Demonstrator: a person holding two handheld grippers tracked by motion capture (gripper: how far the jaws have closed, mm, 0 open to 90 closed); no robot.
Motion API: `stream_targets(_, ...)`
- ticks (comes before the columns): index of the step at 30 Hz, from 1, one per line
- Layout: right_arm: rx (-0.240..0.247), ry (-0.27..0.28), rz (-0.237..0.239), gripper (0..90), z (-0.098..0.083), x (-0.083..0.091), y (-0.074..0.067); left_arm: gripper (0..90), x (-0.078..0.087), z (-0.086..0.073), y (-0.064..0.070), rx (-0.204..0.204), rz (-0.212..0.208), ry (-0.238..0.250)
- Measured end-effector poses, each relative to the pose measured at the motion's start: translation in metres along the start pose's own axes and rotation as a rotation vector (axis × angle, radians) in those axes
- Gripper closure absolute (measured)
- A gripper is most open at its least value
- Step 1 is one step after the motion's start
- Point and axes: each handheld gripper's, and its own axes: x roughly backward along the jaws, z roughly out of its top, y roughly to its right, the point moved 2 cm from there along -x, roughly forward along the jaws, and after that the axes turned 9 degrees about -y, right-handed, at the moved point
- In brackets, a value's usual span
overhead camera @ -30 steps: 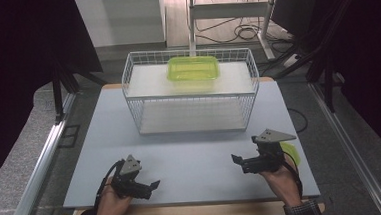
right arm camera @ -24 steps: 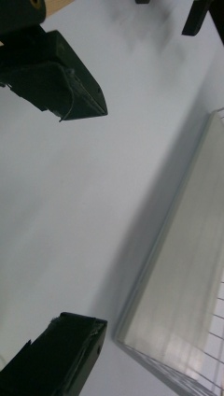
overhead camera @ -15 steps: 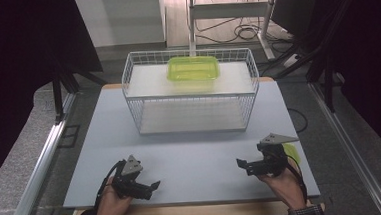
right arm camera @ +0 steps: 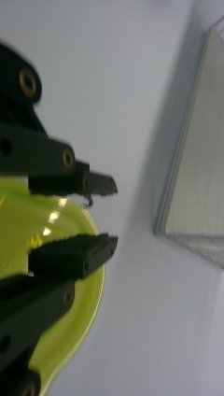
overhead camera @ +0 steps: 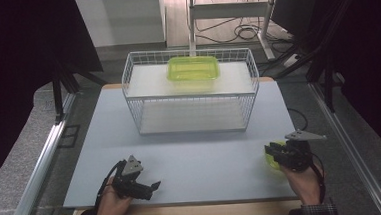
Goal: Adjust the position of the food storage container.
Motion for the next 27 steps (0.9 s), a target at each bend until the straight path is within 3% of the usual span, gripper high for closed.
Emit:
stream_targets(3,-0.017,0.002,-0.029,88.4,-0.003,0.007,0.011,0.0,0.000,0.000,0.000,0.000,-0.001,-0.002)
stream_targets(18,-0.116,0.011,-0.187,89.0,-0.019,0.026,0.057,0.7,-0.001,0.000,0.001,-0.018,0.008,-0.014)
stream_targets(23,-0.176,-0.021,-0.207,88.9,-0.030,0.023,0.071,0.9,-0.002,0.001,0.002,-0.027,0.008,-0.021)
stream_targets(27,-0.190,-0.041,-0.197,88.9,-0.037,0.021,0.072,1.0,-0.003,0.001,0.003,-0.033,0.010,-0.025)
